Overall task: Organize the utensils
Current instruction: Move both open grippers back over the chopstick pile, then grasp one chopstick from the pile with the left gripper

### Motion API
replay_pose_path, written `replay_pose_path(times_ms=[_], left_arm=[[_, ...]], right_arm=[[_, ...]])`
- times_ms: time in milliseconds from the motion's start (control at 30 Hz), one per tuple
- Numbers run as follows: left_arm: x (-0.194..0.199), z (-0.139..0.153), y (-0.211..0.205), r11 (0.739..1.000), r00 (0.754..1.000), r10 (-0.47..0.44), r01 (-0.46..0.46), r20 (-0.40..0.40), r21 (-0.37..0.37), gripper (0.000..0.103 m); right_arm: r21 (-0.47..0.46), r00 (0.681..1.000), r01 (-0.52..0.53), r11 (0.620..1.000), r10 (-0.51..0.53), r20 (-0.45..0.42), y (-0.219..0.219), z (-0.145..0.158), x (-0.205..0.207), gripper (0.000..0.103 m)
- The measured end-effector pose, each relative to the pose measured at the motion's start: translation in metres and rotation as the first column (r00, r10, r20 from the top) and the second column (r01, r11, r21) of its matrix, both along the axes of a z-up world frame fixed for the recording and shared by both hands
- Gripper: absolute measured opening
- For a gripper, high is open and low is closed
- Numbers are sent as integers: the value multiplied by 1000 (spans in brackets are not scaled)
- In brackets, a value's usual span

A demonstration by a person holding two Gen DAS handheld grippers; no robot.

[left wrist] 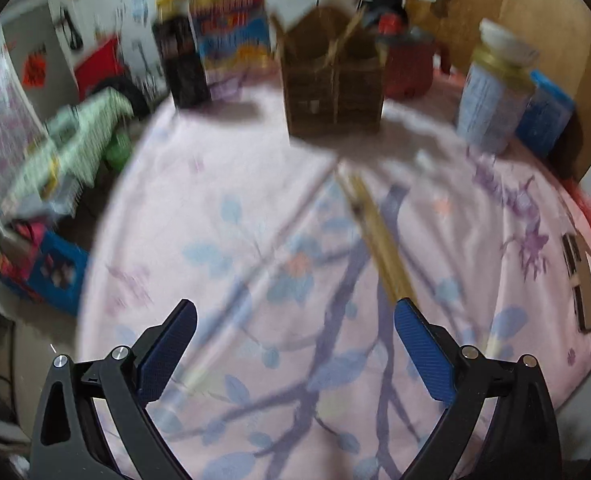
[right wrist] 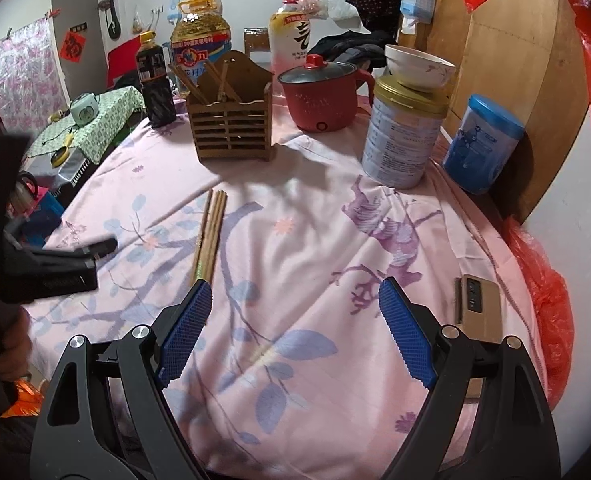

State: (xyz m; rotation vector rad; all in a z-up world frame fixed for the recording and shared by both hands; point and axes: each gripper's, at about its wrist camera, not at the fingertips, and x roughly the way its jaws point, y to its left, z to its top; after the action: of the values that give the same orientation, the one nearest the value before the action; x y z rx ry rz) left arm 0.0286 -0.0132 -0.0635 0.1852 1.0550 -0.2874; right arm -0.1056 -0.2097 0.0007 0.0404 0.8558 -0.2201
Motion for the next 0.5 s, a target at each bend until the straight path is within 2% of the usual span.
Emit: replay_pose_path(times_ms=[100, 167, 367, 500], left_arm=[[-2, -29, 9, 1000, 997, 17, -19, -69, -24, 97], [-5, -39, 8, 1000, 997, 9, -11, -83, -23, 97], [-17, -49, -15, 995, 995, -73, 68, -69, -67, 97], [-20, -64, -35, 995, 993, -98, 97, -61, -32, 96]], right_arm=[[1, 1000, 22, 1000, -22, -19, -13, -4, -7, 83], [8, 999, 40, 999, -40, -31, -22, -6, -11, 83], [18, 994, 75, 997, -73, -76, -40, -18, -23, 83], [1, 992, 73, 997, -73, -101, -44, -24, -31, 83]])
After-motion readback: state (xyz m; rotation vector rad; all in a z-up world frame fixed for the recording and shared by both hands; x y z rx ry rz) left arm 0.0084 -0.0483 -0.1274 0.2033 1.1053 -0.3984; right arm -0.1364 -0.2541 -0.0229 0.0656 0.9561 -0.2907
